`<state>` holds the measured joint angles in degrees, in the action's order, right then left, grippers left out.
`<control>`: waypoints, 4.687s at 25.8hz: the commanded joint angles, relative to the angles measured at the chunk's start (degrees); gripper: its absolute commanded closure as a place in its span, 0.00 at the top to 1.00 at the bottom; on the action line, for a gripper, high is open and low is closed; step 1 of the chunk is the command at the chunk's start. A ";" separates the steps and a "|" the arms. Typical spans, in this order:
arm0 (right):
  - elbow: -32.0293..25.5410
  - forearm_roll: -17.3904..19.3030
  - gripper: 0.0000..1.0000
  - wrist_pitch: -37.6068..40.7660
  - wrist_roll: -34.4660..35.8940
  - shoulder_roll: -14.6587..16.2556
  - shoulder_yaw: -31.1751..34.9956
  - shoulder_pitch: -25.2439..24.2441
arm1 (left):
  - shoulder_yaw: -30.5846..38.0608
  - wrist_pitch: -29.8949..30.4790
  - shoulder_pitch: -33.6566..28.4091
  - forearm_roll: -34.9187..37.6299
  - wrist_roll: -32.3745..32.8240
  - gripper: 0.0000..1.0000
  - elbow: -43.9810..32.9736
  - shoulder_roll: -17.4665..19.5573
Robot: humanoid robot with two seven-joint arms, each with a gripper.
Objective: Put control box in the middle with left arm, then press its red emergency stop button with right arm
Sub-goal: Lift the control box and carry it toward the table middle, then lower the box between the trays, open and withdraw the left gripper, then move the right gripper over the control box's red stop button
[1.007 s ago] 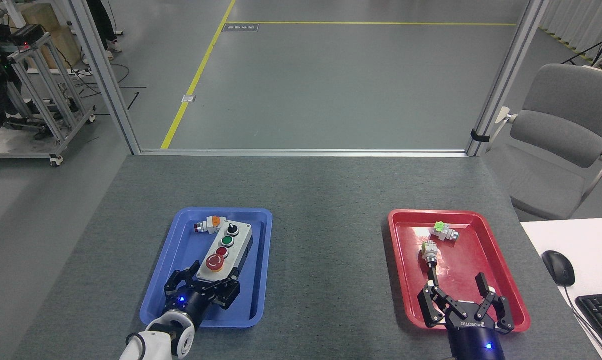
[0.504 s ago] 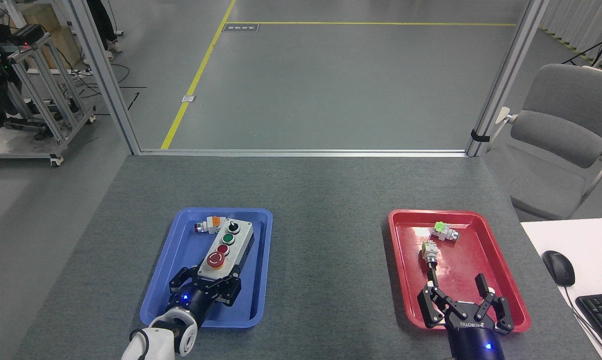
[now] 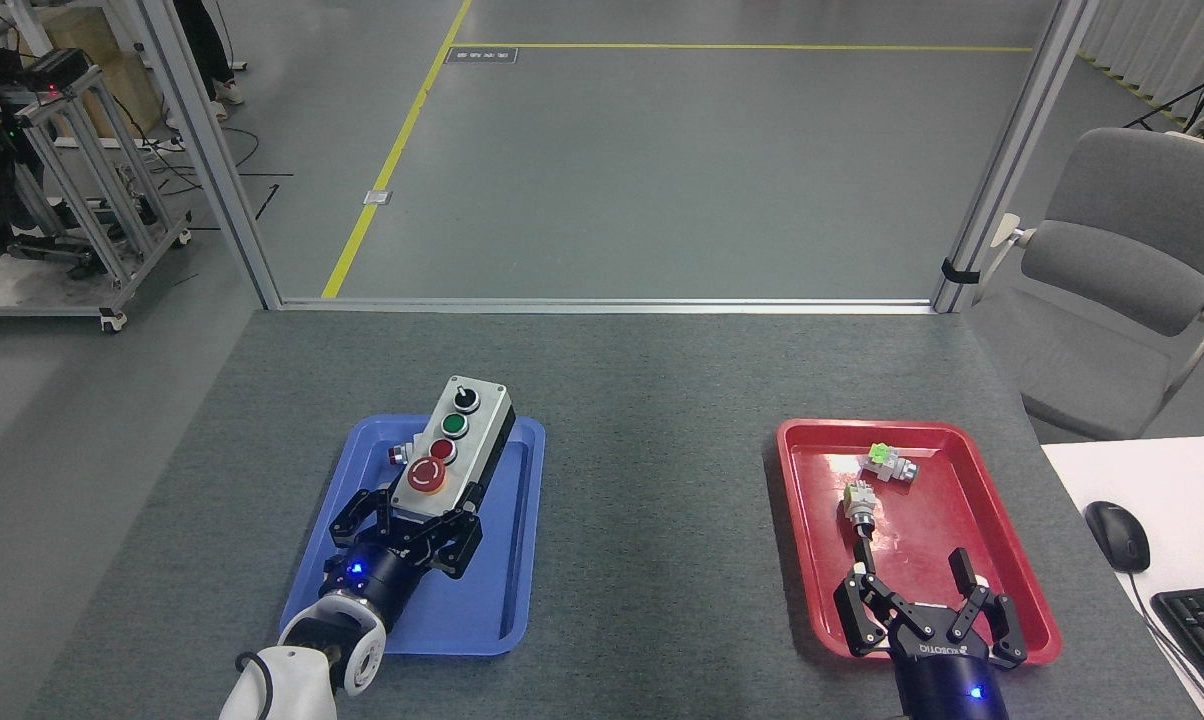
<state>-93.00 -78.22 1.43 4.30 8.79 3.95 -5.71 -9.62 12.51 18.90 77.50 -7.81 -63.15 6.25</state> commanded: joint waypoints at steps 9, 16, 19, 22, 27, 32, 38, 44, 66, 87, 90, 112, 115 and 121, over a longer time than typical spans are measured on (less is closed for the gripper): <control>0.01 0.00 0.98 0.07 0.01 0.00 0.09 0.00 | -15.08 -3.37 2.20 4.50 5.44 0.00 -2.76 -11.52; 0.01 0.00 0.98 0.15 0.01 0.00 0.09 -0.27 | -25.28 -7.94 5.98 6.00 5.71 0.00 7.34 -14.34; -0.08 0.00 0.98 0.15 0.01 0.00 0.09 -0.27 | -29.50 -9.00 6.24 5.82 5.88 0.00 8.66 -14.34; -0.08 0.00 0.98 0.15 0.10 0.00 0.18 -0.27 | -31.52 -10.76 6.86 5.38 5.88 0.00 10.95 -14.34; -0.08 0.00 0.98 0.15 0.10 0.00 0.18 -0.27 | -31.78 -10.84 6.77 5.12 5.97 0.15 11.48 -14.34; -0.08 0.00 0.98 0.07 0.10 0.09 0.09 -0.27 | -31.60 -11.37 6.77 5.03 6.06 0.62 11.56 -14.34; -0.08 0.00 0.98 0.07 0.19 0.09 0.09 -0.27 | -31.25 -12.60 6.86 5.03 6.06 0.63 12.35 -14.34; 0.01 0.00 0.98 0.07 0.19 0.00 0.09 -0.35 | -31.17 -12.95 7.21 5.03 5.79 0.67 14.99 -14.25; 0.01 -0.09 0.98 0.07 0.19 -0.26 -0.17 -0.97 | -16.84 -3.11 -10.89 -0.77 5.79 0.98 -21.04 5.09; 0.45 -3.34 0.00 0.51 -3.33 -2.81 -6.33 -1.06 | 12.87 -1.53 -9.23 -14.31 4.91 0.99 -16.21 5.09; 1.24 -5.80 0.00 0.42 -4.65 -2.99 -8.44 -0.62 | 12.96 -1.97 -10.02 -14.31 4.91 0.99 -15.60 5.17; 13.63 -13.45 0.00 -1.96 -7.37 -8.44 -18.54 9.23 | 11.81 -7.86 -13.01 -13.52 4.56 0.99 -17.62 3.94; 15.12 -13.45 0.00 -3.45 -7.37 -8.88 -19.60 10.37 | 9.88 -8.56 -15.03 -13.52 2.28 0.99 -17.62 0.61; 17.85 -13.54 0.00 -3.89 -7.37 -9.05 -19.77 10.81 | 9.44 -10.05 -15.03 -7.19 2.01 0.99 -17.35 -3.09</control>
<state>-76.43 -91.74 -2.24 -3.23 -0.19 -15.70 4.88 0.06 2.95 3.96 67.42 -5.87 -80.60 4.17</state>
